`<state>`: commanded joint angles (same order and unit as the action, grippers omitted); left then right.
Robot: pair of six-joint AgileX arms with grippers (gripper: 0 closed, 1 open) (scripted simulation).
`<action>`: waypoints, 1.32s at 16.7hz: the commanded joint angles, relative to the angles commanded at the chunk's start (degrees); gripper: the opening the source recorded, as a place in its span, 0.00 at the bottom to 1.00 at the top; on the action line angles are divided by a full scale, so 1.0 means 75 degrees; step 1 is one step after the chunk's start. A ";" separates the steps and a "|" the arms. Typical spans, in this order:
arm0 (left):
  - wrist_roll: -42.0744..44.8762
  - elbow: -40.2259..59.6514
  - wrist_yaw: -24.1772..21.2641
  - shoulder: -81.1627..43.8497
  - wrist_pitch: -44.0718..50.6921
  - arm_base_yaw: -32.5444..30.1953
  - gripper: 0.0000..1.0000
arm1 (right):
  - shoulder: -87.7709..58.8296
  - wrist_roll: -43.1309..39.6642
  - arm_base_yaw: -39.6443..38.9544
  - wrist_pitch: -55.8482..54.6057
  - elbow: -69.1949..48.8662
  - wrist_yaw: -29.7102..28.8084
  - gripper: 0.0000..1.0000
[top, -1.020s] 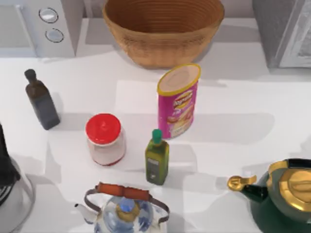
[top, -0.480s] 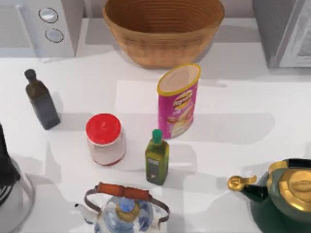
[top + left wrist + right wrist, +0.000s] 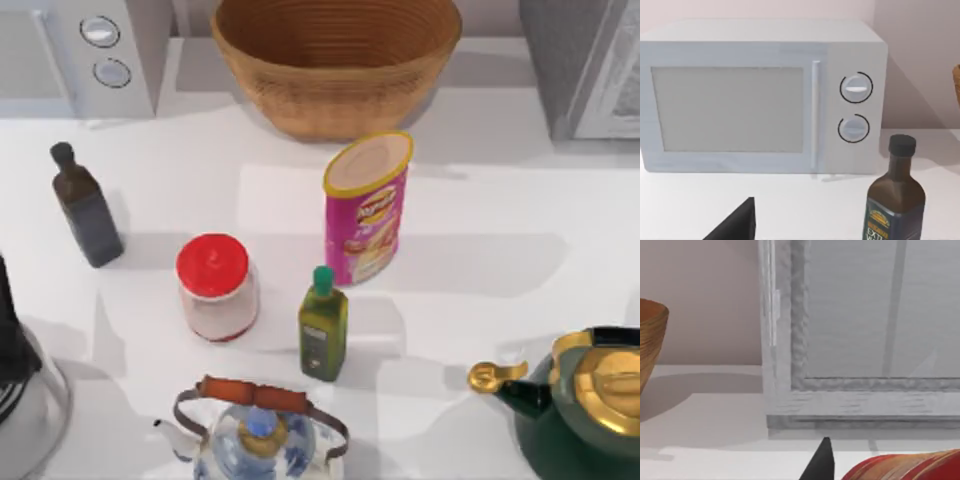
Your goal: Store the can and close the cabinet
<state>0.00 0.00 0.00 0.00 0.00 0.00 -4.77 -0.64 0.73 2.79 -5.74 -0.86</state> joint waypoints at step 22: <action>0.0000 0.0000 0.0000 0.0000 0.0000 0.0000 1.00 | -0.9022 0.0161 -0.1351 0.2773 -1.2130 -0.1337 0.00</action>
<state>0.00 0.00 0.00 0.00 0.00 0.00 -72.44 0.56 -9.40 23.58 -96.71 -10.89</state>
